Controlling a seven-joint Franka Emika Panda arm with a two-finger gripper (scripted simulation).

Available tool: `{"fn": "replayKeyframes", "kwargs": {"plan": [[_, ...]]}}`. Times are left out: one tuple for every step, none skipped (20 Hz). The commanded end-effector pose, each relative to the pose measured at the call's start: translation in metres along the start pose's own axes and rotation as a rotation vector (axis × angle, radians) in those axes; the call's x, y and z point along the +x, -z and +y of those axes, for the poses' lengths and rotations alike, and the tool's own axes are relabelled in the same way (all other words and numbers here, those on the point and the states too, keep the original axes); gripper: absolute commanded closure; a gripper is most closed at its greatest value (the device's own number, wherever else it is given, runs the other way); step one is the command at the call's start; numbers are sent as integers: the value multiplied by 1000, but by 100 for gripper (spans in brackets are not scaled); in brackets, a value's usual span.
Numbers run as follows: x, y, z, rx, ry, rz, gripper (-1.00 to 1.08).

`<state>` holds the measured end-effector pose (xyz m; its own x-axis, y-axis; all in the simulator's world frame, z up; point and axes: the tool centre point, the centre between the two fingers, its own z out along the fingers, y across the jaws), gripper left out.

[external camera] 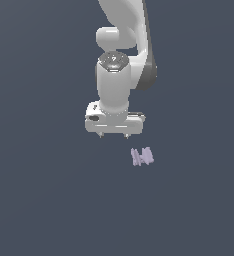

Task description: Pick up the object and move it to a goal position.

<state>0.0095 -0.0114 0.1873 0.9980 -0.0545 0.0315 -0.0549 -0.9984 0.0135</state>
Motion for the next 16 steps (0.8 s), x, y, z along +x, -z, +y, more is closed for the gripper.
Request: {"fn": "replayKeyframes", "kwargs": {"plan": [[0, 0, 0, 0, 0, 0, -60], [0, 0, 0, 0, 1, 0, -60], [0, 0, 0, 1, 2, 0, -60], [0, -1, -1, 3, 4, 1, -60], [0, -1, -2, 5, 8, 1, -60], [0, -1, -3, 7, 11, 2, -60], [0, -2, -3, 9, 13, 3, -60], [0, -2, -4, 9, 15, 3, -60], [0, -2, -4, 9, 16, 3, -60], [0, -2, -3, 9, 15, 3, -60], [0, -2, -3, 10, 15, 3, -60], [0, -2, -4, 11, 15, 3, -60], [0, -3, -4, 14, 16, 2, -60], [0, -4, -5, 18, 18, 1, -60], [0, -5, -5, 23, 19, 0, -60], [0, -7, -6, 29, 21, -1, -60]]}}
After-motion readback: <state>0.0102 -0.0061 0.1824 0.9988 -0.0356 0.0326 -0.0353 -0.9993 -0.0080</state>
